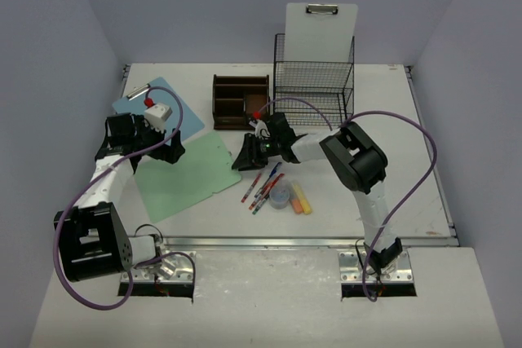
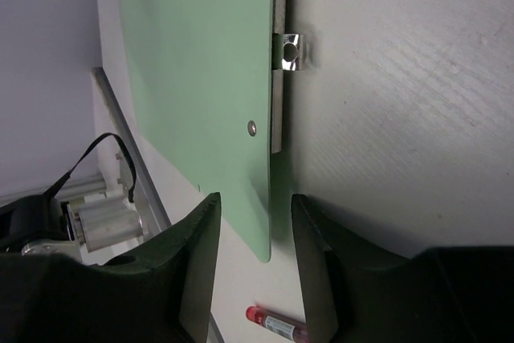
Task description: Organize the desk
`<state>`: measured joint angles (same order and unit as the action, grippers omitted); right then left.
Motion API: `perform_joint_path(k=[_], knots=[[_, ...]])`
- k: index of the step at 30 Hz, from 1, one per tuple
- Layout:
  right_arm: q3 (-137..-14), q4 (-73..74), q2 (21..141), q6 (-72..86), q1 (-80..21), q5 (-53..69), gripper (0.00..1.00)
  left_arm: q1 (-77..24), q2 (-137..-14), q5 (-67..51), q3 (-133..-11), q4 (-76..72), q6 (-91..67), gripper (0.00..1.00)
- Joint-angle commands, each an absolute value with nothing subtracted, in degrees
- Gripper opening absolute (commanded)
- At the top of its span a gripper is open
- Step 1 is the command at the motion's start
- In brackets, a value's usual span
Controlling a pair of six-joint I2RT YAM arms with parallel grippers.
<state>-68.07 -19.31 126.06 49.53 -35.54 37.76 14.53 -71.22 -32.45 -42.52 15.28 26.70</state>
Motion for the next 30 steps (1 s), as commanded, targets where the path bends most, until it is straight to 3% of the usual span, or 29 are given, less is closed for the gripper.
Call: perform_joint_path(k=[1,9,15,17,25,30], knots=[[-67.5,-24.8,128.0,51.5,-36.5,38.9,0.39,14.4,-69.9,-34.0,-43.0,12.8,26.7,0.91],[-66.1,-28.8,129.6,56.9,-37.3,42.7,0.35,14.4,-70.0,-34.3,-43.2,12.7,26.3,0.91],[-64.3,-32.3,127.1,59.9,-37.2,46.0,0.05,14.4,-68.7,-34.7,-43.3,13.7,26.8,0.91],[-62.8,-32.3,124.0,60.1,-37.2,47.4,0.00,14.4,-67.2,-34.8,-43.6,14.6,27.5,0.91],[-54.3,-31.6,108.6,66.3,-37.0,48.6,0.00,14.3,-54.2,-37.6,-41.3,16.9,32.8,0.97],[-53.2,-34.2,105.6,74.2,-36.1,47.5,0.00,11.9,-43.0,-35.8,-39.6,16.9,37.1,1.00]])
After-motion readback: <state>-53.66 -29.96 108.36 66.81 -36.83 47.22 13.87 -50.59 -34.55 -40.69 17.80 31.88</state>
